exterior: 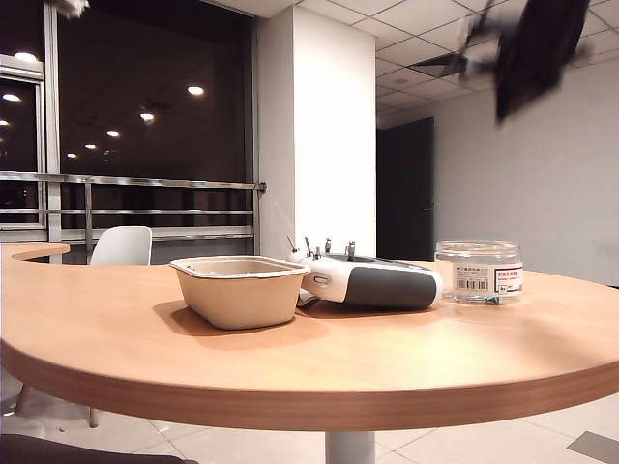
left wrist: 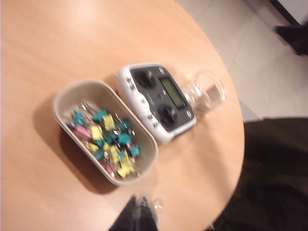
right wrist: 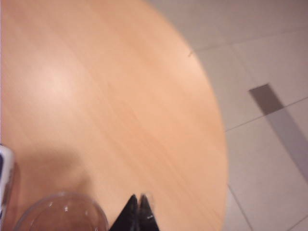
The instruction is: Pick up the box filled with clips, pour some clips from it into the rectangular paper box, and then put the clip box back on the table.
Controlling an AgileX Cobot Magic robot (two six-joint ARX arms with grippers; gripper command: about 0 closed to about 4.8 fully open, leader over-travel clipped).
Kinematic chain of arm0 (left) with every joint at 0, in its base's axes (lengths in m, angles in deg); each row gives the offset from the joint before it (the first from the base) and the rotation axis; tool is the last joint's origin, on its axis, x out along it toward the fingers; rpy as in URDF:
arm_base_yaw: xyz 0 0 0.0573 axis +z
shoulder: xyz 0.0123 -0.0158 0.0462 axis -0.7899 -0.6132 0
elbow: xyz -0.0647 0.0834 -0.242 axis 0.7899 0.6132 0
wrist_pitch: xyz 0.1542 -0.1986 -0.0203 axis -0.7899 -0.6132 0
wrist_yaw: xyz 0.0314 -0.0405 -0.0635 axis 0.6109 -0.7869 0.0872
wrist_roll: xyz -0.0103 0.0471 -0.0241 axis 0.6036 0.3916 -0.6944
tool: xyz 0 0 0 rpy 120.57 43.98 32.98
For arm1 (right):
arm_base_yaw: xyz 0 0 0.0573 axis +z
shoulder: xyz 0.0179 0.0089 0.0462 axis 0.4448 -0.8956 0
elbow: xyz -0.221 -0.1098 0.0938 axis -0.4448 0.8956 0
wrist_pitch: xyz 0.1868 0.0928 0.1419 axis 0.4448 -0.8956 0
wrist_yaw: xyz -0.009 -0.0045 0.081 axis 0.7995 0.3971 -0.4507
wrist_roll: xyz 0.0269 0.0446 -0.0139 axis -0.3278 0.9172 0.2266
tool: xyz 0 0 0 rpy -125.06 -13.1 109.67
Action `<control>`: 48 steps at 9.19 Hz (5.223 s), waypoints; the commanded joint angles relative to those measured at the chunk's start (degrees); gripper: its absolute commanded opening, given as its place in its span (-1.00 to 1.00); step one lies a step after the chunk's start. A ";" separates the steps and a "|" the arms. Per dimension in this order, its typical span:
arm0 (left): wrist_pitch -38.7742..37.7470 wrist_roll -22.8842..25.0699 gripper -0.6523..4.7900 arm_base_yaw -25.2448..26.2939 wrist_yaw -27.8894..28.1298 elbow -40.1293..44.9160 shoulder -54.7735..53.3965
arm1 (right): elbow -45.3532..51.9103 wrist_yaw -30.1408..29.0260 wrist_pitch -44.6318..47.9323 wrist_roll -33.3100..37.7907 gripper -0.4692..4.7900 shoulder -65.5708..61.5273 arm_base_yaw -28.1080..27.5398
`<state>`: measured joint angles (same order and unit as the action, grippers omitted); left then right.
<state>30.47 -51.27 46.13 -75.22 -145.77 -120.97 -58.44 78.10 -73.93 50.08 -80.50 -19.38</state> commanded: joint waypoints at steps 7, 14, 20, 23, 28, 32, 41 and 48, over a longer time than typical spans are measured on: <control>4.70 10.47 -0.78 0.07 25.07 5.86 21.18 | 15.02 -4.46 1.07 5.92 -0.84 27.82 2.89; 7.56 9.94 -0.78 0.09 25.86 34.75 54.36 | 67.95 -2.75 21.29 6.54 -0.84 71.73 9.29; 22.47 10.25 -0.78 0.09 26.82 49.20 54.36 | 84.37 1.16 16.02 6.56 -0.51 101.20 9.33; 33.46 19.12 -0.78 4.50 31.32 60.57 54.38 | 84.46 1.16 15.52 6.56 -0.51 101.20 9.35; 33.22 19.30 -0.77 4.50 32.85 60.57 54.38 | 84.46 1.16 15.50 6.56 -0.51 101.20 9.35; 33.22 19.30 -0.77 4.50 32.83 60.57 54.38 | 89.46 14.43 22.84 6.49 -0.51 101.20 8.59; 33.22 19.30 -0.77 4.50 32.83 60.57 54.38 | 99.25 1.62 32.98 18.80 -0.51 101.22 -3.61; 33.24 19.30 -0.77 4.50 32.83 60.57 54.38 | 99.25 1.53 38.53 12.07 -0.51 101.20 -3.72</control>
<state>62.97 -32.15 50.66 -42.56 -85.18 -66.64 40.90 79.24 -36.84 62.24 20.61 -23.10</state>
